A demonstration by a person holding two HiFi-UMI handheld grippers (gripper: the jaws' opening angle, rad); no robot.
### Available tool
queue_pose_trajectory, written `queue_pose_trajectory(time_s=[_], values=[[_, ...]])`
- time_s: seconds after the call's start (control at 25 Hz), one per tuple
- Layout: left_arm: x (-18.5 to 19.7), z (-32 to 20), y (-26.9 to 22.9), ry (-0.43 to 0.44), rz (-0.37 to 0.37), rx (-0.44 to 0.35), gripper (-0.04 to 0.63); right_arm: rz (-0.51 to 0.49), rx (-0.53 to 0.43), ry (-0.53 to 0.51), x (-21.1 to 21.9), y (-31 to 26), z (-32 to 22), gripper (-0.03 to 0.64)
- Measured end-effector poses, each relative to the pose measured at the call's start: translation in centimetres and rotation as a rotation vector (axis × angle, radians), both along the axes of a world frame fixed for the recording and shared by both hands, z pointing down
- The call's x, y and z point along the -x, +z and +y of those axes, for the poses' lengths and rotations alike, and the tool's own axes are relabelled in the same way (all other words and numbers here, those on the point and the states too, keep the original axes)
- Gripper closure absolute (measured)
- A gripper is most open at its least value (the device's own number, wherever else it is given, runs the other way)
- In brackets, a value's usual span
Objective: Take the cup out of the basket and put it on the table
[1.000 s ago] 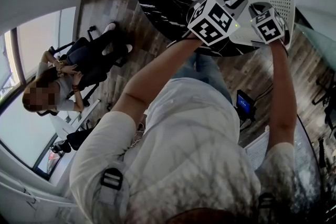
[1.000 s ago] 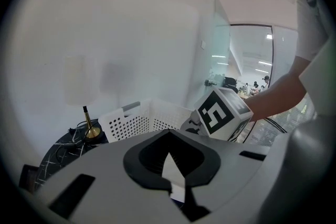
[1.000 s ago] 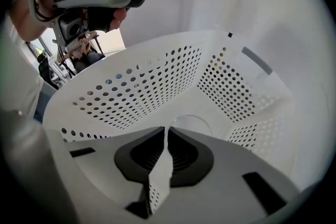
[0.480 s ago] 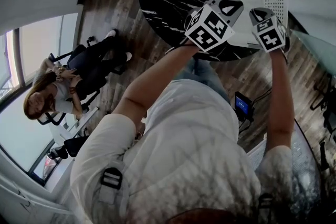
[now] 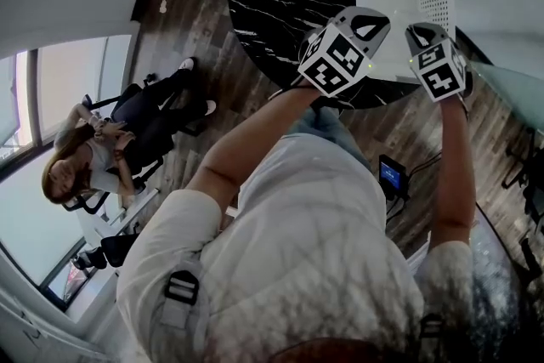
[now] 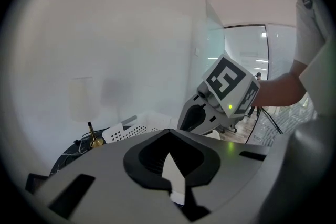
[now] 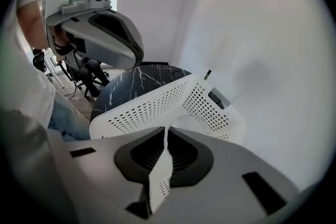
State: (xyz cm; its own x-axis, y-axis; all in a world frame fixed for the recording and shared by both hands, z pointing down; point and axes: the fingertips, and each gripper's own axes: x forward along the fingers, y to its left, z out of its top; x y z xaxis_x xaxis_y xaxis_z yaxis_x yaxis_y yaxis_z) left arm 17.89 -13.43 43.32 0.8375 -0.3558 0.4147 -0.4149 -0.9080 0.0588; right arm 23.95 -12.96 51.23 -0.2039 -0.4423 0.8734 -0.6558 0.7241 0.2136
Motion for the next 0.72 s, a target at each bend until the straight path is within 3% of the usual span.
queue_pose_trajectory(time_s=[0.72], values=[[-0.5,2.7,-2.8,0.034,0.003,-0.064,0.589,0.02,-0.088,0.01,0.3,-6.0,2.0,0.592]])
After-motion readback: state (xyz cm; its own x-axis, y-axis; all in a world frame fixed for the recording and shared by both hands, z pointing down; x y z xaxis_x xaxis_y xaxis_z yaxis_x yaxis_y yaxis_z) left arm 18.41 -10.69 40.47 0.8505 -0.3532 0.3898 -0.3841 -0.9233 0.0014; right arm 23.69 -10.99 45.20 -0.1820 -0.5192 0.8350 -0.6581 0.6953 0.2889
